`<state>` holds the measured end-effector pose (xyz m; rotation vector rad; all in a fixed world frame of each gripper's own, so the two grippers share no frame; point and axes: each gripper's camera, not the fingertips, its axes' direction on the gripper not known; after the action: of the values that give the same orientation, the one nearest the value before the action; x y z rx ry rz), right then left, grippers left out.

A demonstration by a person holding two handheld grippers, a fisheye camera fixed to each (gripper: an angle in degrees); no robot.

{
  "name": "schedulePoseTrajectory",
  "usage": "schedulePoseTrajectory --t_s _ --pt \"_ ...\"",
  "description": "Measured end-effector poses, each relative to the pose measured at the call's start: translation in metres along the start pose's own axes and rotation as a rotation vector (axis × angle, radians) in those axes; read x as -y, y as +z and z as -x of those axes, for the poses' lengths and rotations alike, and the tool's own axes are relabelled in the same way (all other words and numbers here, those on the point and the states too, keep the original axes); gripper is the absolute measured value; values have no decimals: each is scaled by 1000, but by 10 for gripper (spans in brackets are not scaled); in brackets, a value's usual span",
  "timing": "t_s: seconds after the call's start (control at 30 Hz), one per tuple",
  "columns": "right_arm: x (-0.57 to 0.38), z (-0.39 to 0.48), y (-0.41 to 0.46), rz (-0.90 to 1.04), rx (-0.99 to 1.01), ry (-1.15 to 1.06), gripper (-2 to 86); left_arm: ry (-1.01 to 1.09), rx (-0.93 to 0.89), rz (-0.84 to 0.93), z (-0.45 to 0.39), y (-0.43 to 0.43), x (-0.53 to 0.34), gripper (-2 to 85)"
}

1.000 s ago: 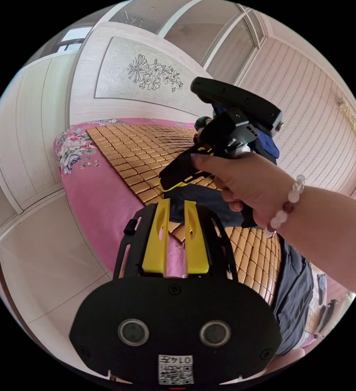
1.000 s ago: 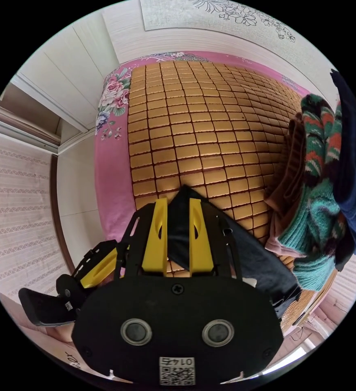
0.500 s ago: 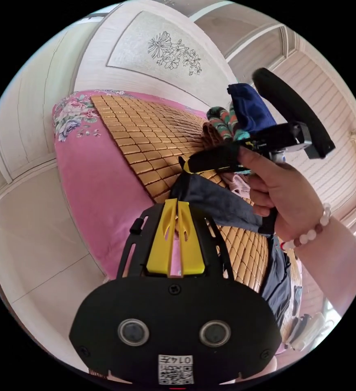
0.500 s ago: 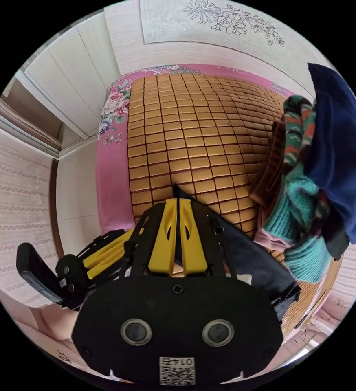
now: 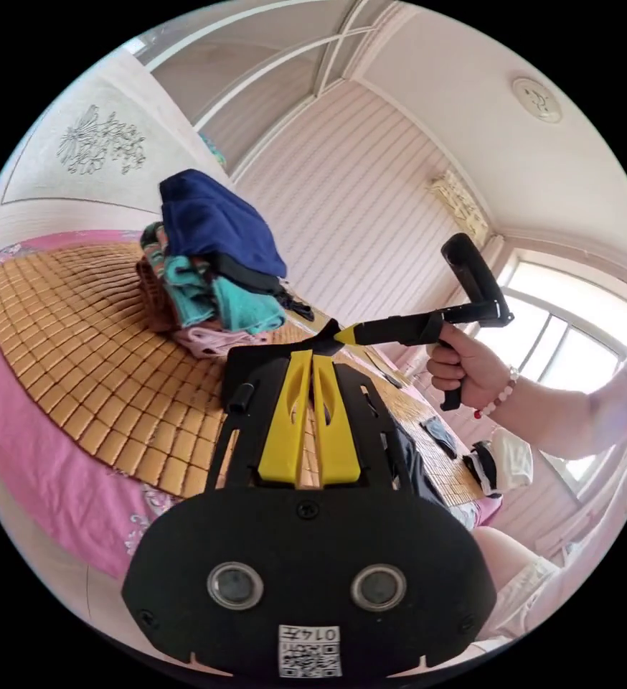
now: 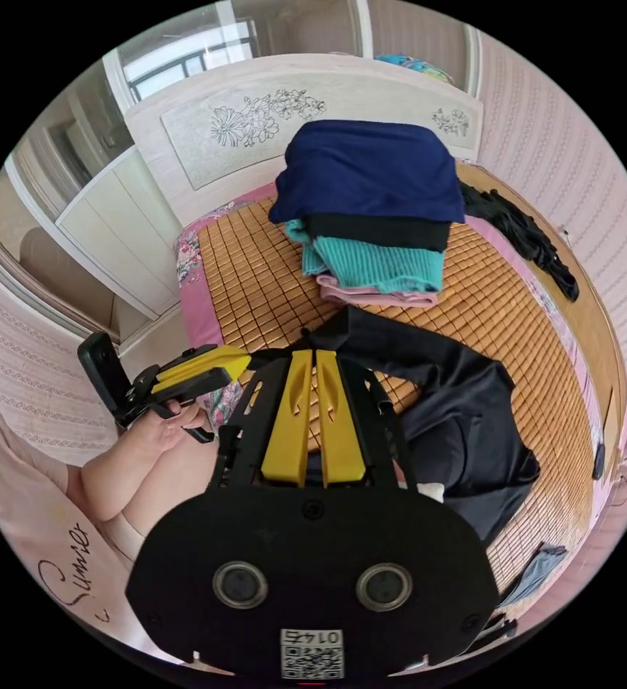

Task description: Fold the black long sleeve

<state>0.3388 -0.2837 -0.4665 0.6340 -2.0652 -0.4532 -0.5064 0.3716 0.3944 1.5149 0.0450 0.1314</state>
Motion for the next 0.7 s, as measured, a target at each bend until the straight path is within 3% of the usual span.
schedulePoseTrajectory --t_s 0.23,0.37,0.57,0.7 --pt "-121 -70 -161 -234 56 213 -5 159 -213 68 -121 24 1 -10" --pt "-188 -86 -245 -332 -11 261 -4 269 -326 57 -189 37 2 -10" --pt "-267 -113 -305 -388 -68 380 -2 405 -433 121 -268 66 -16 -10" --pt "-317 -140 -295 -323 -22 503 2 505 -466 319 -300 101 -56 -10"
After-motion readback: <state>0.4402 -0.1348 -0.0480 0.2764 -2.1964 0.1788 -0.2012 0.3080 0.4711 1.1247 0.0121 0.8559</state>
